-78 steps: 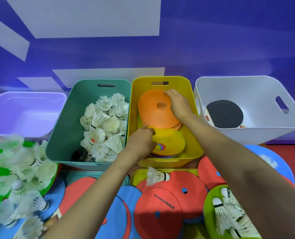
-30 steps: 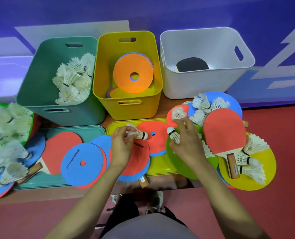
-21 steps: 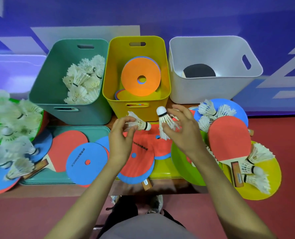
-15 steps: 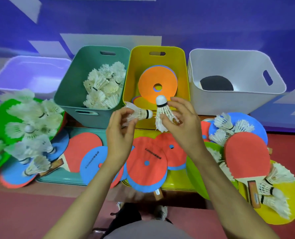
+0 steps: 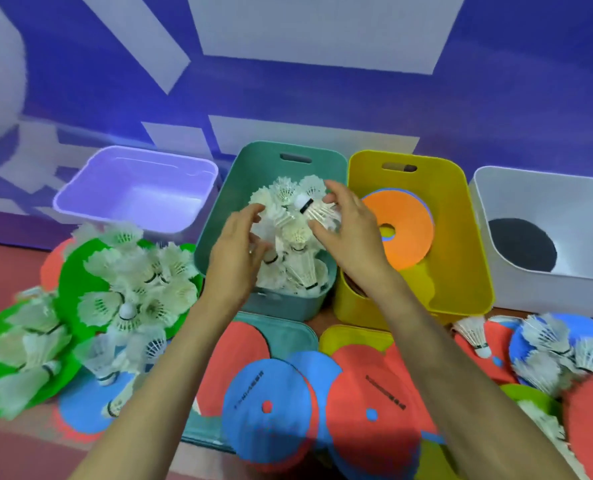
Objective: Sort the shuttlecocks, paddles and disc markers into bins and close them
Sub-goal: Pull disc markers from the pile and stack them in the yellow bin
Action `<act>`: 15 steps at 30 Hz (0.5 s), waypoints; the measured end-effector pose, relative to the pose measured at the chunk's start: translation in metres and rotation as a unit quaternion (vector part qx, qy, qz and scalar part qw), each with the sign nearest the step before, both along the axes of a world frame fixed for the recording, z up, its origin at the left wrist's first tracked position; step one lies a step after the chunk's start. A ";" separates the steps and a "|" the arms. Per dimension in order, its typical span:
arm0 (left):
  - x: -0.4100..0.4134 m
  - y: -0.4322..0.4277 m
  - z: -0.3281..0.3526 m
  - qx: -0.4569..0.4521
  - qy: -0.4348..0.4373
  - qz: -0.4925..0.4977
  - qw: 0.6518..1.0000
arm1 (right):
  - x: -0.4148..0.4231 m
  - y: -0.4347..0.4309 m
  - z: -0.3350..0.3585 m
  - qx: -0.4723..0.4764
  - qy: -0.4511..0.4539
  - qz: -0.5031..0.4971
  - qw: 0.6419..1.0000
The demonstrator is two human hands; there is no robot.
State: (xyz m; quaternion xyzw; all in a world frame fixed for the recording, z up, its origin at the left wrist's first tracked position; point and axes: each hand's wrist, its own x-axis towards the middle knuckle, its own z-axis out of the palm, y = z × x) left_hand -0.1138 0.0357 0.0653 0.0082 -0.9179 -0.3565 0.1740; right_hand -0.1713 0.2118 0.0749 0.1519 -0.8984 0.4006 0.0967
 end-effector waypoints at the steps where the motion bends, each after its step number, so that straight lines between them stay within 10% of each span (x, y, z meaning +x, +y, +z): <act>1: -0.008 -0.007 -0.007 -0.014 -0.013 -0.010 1.000 | -0.010 -0.008 -0.006 0.035 -0.006 -0.001 0.999; 5: -0.025 -0.023 -0.035 -0.069 -0.027 -0.023 0.997 | -0.030 -0.025 -0.030 0.149 -0.028 0.002 0.988; 15: -0.004 0.002 -0.037 -0.117 0.016 -0.084 0.989 | 0.012 0.007 -0.035 0.086 0.043 0.010 0.995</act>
